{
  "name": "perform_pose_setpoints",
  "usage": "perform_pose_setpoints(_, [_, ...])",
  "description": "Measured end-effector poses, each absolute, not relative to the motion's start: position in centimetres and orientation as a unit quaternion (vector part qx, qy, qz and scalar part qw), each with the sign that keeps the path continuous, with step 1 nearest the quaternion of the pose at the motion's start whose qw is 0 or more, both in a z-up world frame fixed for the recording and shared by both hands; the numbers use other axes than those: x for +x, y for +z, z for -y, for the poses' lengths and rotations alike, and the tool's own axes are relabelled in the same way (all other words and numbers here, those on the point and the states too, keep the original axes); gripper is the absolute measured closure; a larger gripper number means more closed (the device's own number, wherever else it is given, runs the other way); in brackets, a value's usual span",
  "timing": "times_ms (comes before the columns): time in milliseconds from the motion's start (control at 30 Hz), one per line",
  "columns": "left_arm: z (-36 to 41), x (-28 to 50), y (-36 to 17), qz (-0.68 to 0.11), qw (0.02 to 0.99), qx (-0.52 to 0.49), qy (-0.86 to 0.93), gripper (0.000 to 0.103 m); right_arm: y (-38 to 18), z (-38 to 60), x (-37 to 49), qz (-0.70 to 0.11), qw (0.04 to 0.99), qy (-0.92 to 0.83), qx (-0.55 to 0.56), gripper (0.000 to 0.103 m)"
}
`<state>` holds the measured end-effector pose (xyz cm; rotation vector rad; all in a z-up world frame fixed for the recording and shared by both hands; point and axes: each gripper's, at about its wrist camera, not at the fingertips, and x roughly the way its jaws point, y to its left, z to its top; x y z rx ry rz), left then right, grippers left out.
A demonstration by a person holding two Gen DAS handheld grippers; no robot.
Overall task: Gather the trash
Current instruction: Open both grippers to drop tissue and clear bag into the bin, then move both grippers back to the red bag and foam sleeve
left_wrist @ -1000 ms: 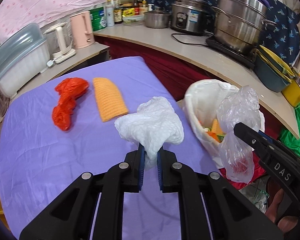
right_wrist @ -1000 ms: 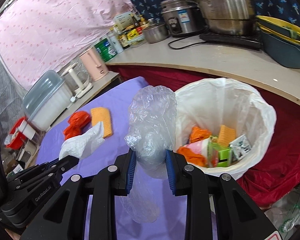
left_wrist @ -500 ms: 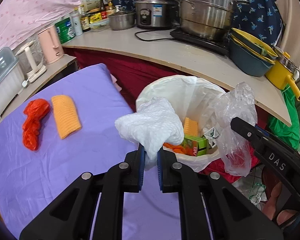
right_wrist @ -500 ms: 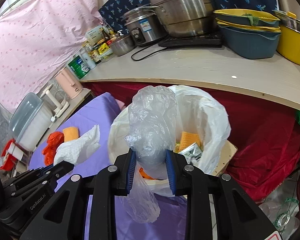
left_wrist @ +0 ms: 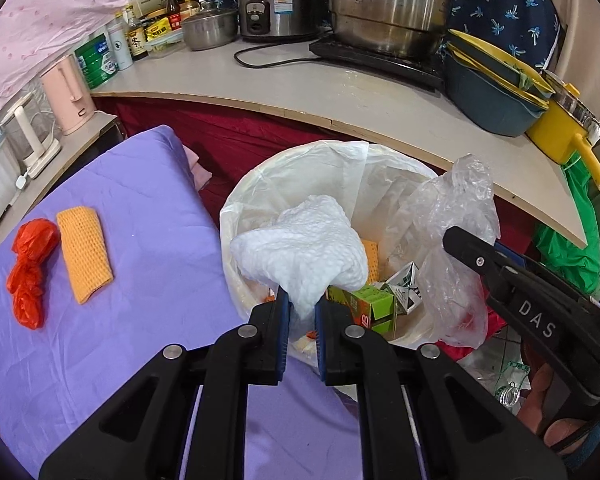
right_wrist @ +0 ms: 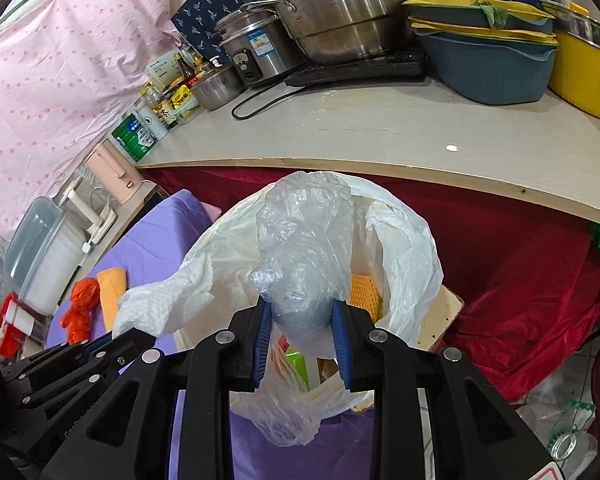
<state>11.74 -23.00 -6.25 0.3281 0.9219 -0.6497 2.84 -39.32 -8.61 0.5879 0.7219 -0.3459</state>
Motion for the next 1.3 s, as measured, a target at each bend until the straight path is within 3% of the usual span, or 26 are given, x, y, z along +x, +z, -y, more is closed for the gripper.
perform_pose_setpoints(200, [23.5,12.9,-7.1,-0.444,0.829,0.149,-0.307,0.09,-9.1,39.6,3.8,-0.347,0.878,-0.167,0.286,0.072])
perform_pose_setpoints(233, [23.5,13.0,-7.2,-0.443,0.83,0.149,-0.305,0.086,-9.1,39.7,4.0,-0.347,0.878,-0.166,0.285,0.071])
perform_pose_setpoints(333, [23.0,13.3,-7.0,-0.432,0.842,0.144,-0.289,0.056,-8.8,39.4,4.5,-0.342,0.88,-0.164,0.285,0.065])
perform_pose_setpoints(500, [21.9,13.7,-6.5,-0.424,0.852,0.136,-0.275,0.045,-8.0,38.8,4.9,-0.335,0.885,-0.16,0.28,0.062])
perform_pose_setpoints(567, [21.5,13.8,-6.3,-0.421,0.855,0.134,-0.27,0.041,-7.5,38.6,4.8,-0.33,0.888,-0.16,0.279,0.057])
perform_pose_setpoints(1300, [15.1,14.6,-3.9,-0.414,0.874,0.093,-0.237,0.039,-4.7,33.1,5.3,-0.327,0.904,-0.125,0.246,0.055])
